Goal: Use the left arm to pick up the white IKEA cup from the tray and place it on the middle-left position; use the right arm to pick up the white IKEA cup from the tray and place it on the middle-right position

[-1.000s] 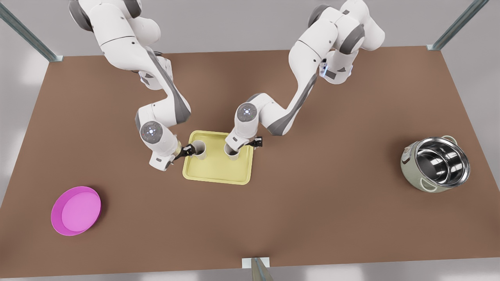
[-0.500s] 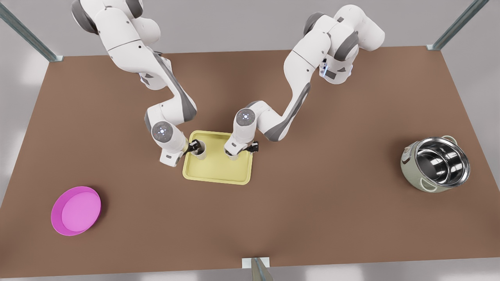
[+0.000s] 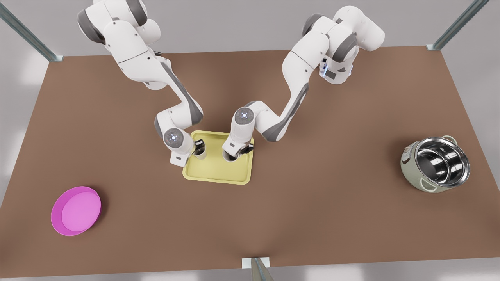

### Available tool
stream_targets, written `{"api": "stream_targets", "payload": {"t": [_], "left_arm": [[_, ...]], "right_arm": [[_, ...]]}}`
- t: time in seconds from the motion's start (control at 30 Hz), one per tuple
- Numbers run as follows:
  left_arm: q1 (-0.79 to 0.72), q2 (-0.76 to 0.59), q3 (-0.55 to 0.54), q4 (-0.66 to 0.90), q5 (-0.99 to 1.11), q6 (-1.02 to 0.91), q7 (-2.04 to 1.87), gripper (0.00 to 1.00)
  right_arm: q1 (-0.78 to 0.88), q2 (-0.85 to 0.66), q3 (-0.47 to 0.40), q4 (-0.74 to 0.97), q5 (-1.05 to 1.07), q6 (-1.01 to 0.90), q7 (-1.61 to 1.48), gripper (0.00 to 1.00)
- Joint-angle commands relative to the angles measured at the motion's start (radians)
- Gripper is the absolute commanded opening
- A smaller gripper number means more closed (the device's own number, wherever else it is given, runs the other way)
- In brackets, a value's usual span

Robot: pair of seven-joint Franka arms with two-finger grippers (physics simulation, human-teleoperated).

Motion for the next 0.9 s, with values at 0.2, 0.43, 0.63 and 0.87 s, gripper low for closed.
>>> {"api": "stream_targets", "payload": {"t": [0.2,0.43,0.63,0.87], "left_arm": [[0.005,-0.083,0.011,0.001,-0.011,-0.153,-0.012,0.21],[0.269,-0.462,0.014,-0.386,-0.003,-0.150,0.480,0.23],[0.383,-0.473,0.149,-0.623,0.054,0.273,0.764,0.23],[0.398,-0.477,0.204,-0.697,0.051,0.405,0.806,0.23]], "right_arm": [[-0.002,-0.008,0.004,0.011,0.002,-0.009,-0.017,0.35],[-0.006,-0.044,0.004,0.017,0.002,-0.057,-0.022,0.17],[-0.127,-0.086,-0.005,0.250,0.000,-0.312,-0.101,0.14],[-0.190,-0.032,-0.084,0.350,-0.010,-0.322,-0.276,0.14]]}}
